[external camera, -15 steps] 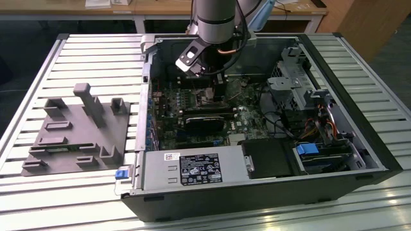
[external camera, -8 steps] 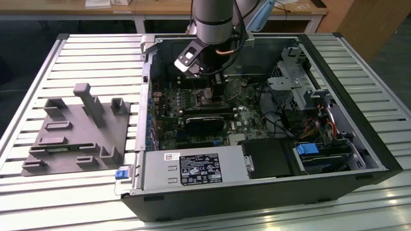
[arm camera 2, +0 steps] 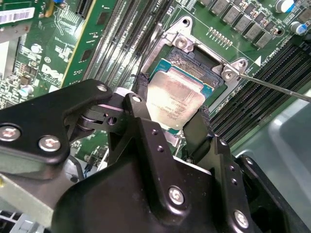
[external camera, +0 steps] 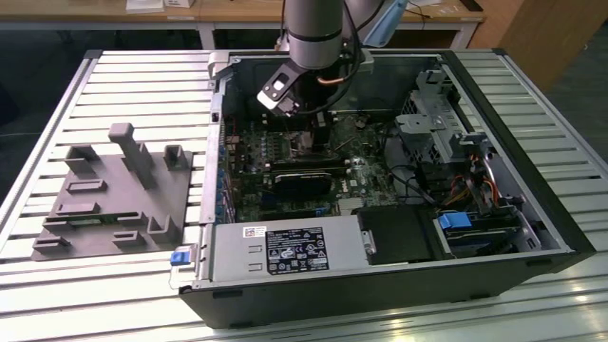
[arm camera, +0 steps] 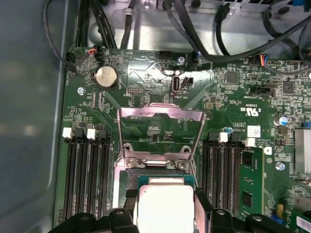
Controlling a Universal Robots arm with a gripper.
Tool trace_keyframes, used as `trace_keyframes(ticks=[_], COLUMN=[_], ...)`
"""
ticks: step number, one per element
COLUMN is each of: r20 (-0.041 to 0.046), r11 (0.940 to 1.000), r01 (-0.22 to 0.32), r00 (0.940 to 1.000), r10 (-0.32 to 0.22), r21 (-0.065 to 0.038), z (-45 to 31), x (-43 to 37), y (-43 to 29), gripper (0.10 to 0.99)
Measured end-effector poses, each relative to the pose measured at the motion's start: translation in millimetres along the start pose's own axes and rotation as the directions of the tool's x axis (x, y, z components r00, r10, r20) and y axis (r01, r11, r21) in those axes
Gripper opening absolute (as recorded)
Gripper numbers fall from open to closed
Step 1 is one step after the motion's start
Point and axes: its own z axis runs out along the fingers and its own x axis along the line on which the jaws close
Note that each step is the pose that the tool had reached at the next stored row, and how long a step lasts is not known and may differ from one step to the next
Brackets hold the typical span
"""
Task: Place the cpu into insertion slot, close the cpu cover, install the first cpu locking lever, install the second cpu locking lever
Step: 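Place the cpu into insertion slot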
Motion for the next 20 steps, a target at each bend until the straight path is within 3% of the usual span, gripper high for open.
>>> trace_keyframes(ticks=[20], r20=[0.0002], r11=[1.0], r01=[-0.001], r00=[1.0], r10=[0.001], r21=[0.0], z=[11.4], x=[3.8], y=[-2.2], gripper=[0.541])
